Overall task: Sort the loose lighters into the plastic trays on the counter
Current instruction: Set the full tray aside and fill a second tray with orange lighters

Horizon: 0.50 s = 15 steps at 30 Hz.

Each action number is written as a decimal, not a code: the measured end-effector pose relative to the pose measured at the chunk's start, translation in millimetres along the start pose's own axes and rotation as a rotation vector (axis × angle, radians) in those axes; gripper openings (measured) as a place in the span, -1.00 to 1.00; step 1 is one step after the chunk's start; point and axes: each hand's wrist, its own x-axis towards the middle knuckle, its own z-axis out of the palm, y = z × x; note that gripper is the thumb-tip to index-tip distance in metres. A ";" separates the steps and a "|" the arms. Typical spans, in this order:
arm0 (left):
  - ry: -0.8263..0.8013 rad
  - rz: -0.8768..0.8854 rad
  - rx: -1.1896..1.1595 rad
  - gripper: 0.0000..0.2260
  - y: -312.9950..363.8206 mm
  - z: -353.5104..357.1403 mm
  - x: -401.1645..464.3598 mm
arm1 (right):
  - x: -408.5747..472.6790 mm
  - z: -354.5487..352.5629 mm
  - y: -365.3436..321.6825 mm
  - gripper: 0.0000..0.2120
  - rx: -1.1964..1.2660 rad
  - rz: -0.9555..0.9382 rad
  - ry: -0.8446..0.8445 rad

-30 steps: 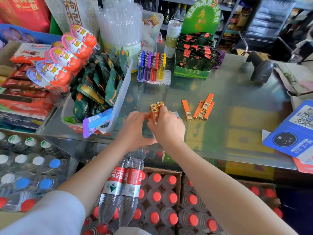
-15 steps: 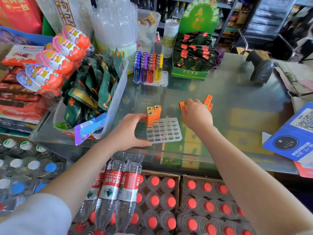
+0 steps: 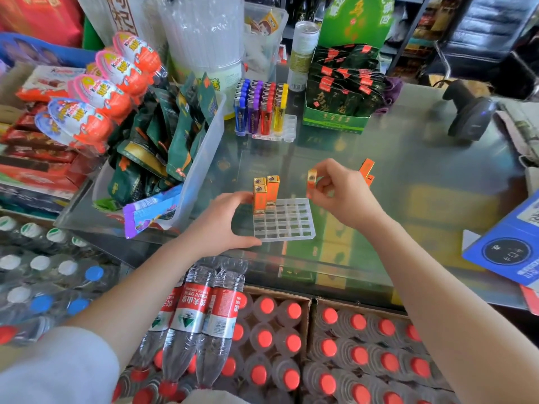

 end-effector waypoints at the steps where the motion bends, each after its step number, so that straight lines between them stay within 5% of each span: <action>1: 0.005 0.004 -0.003 -0.35 0.6 0.9 -0.2 | -5.8 0.3 -0.3 -0.81 0.013 -0.061 -0.031; 5: 0.025 0.013 -0.015 -0.34 1.3 2.7 -0.5 | -19.5 11.3 -3.2 -0.81 0.176 -0.140 -0.026; 10: 0.028 -0.004 -0.015 -0.32 -2.2 1.9 1.3 | -25.4 36.0 -17.0 -0.84 0.427 -0.010 0.024; 15: 0.055 0.019 -0.034 -0.32 -6.4 5.3 1.8 | -22.1 48.8 -31.3 -0.81 0.315 0.031 0.121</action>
